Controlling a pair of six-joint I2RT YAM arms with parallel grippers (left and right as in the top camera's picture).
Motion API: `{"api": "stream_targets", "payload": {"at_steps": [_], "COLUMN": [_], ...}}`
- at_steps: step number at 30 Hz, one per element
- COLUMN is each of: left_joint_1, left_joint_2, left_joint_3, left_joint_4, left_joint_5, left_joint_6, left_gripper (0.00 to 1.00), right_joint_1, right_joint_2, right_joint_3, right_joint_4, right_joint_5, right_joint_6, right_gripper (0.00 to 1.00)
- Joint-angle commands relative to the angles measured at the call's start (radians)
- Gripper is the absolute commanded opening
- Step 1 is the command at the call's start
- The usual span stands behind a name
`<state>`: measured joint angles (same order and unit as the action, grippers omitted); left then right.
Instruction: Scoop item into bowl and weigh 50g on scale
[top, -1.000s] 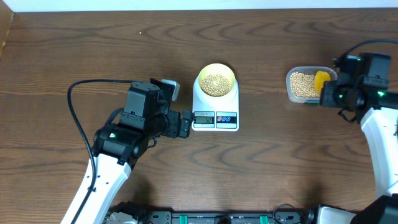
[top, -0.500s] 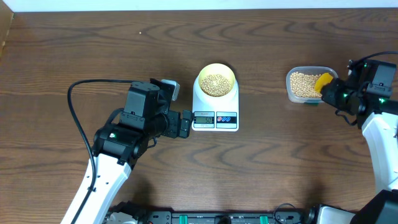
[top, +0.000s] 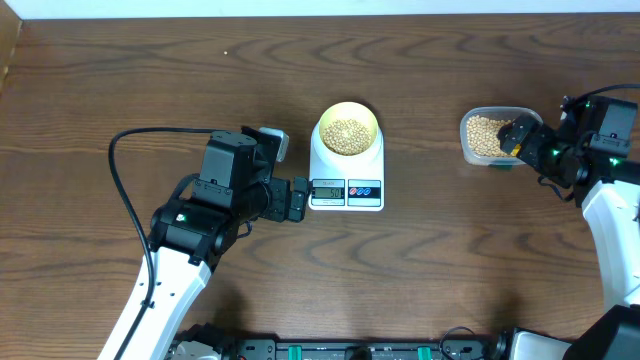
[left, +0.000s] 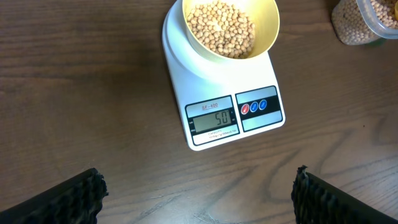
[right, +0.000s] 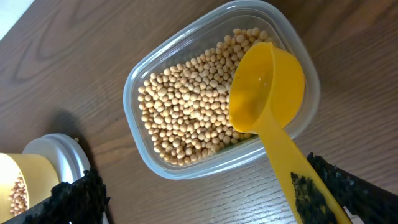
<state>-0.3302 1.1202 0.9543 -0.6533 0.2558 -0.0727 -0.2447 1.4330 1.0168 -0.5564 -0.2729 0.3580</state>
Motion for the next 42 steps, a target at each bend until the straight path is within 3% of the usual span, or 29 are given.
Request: {"api": "stream_targets", "payload": {"at_steps": [1, 9, 15, 29, 34, 42], "left_joint_1": [0.000, 0.000, 0.000, 0.000, 0.000, 0.000], "left_joint_2": [-0.004, -0.004, -0.004, -0.004, -0.004, -0.004], "left_joint_3": [-0.002, -0.002, -0.002, -0.002, -0.002, -0.002], "left_joint_4": [0.000, 0.000, 0.000, 0.000, 0.000, 0.000], "left_joint_5": [-0.006, -0.006, -0.006, -0.006, -0.006, -0.006], "left_joint_6": [0.016, 0.016, 0.016, 0.016, 0.016, 0.016], "left_gripper": [0.98, 0.98, 0.98, 0.98, 0.98, 0.98], "right_joint_1": [-0.005, -0.005, -0.005, -0.010, -0.019, -0.069], "right_joint_2": [-0.006, -0.014, -0.015, -0.029, -0.094, -0.271], "right_joint_3": [-0.006, -0.003, -0.003, 0.082, 0.154, 0.156], "right_joint_4": [-0.008, -0.127, -0.166, -0.157, -0.137, -0.150], "right_joint_5": [0.030, 0.320, 0.406, 0.377, 0.248, 0.198], "right_joint_6": [0.004, 0.005, 0.003, -0.010, -0.187, -0.337], "right_gripper": [0.99, 0.99, 0.99, 0.99, 0.99, 0.97]}}
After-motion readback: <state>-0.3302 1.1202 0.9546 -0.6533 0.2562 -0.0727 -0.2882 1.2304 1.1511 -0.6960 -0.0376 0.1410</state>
